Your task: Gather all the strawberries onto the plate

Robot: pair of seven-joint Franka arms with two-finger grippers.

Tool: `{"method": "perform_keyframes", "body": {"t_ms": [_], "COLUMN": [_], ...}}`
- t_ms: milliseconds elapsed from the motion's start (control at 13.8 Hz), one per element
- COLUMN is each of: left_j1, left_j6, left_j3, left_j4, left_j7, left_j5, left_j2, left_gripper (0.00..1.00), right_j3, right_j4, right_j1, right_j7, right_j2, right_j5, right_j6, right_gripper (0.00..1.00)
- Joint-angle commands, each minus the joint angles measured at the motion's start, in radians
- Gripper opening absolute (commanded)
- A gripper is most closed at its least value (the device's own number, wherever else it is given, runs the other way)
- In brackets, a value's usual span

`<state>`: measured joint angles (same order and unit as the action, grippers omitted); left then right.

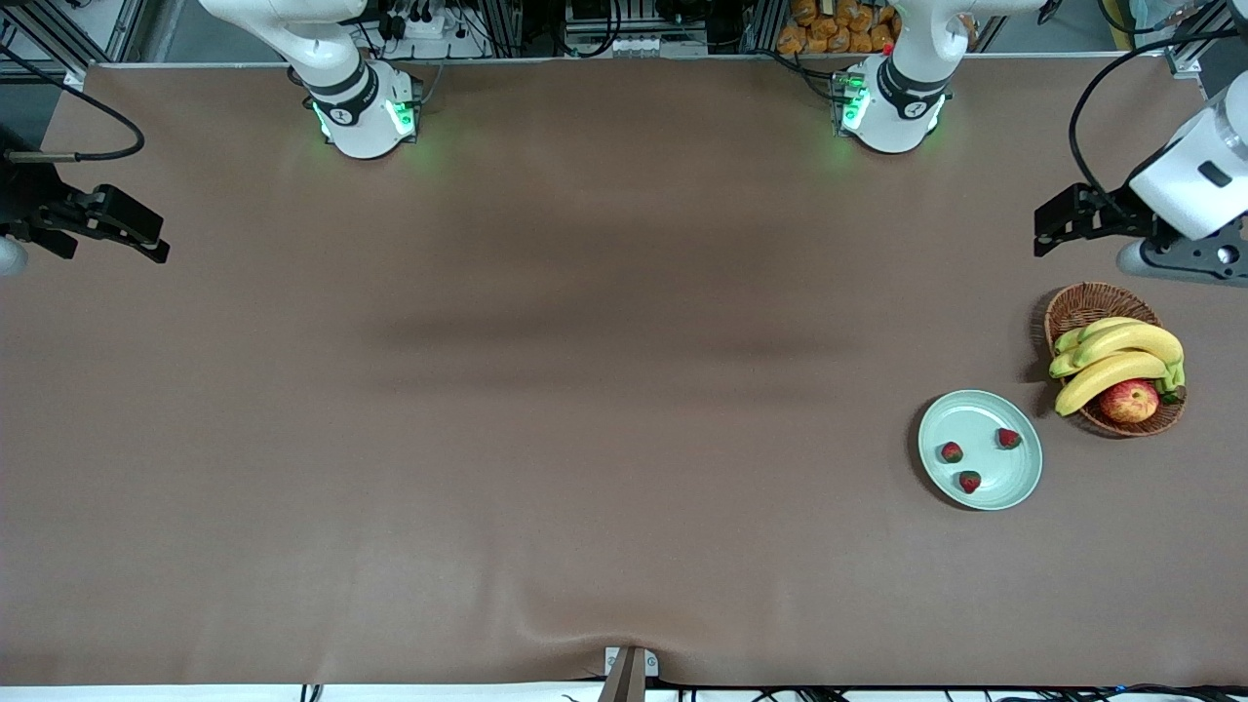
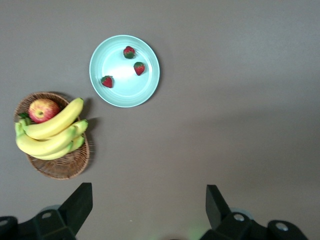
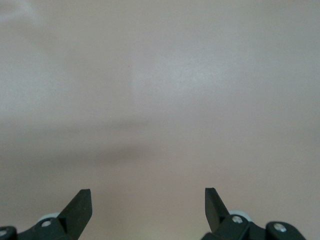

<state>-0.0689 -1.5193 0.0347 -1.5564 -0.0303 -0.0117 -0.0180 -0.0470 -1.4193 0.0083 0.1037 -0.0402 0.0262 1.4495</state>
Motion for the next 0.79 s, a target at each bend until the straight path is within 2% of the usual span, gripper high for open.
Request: {"method": "perform_keyframes", "body": {"t_ms": [0,722], "left_j1": [-0.009,-0.003], "left_j6": [0.028,0.054], "left_j3": [-0.004,0.010], "left_j4": [0.027,0.024], "left_j7": [0.061,0.079], "left_j5": [0.021,0.019], "left_j2": [-0.014,-0.008], "left_gripper": [1.00,1.00], "right_j3": [-0.010,-0.007], "right_j4": [0.028,0.019], "right_j1": [-0.010,-0.021], "right_j7": [-0.012,0.001], "right_j2": [-0.010,-0.020], "right_j5": [0.004,0.004], "right_j6": [-0.015,0.026], "right_gripper": [1.00,1.00]}}
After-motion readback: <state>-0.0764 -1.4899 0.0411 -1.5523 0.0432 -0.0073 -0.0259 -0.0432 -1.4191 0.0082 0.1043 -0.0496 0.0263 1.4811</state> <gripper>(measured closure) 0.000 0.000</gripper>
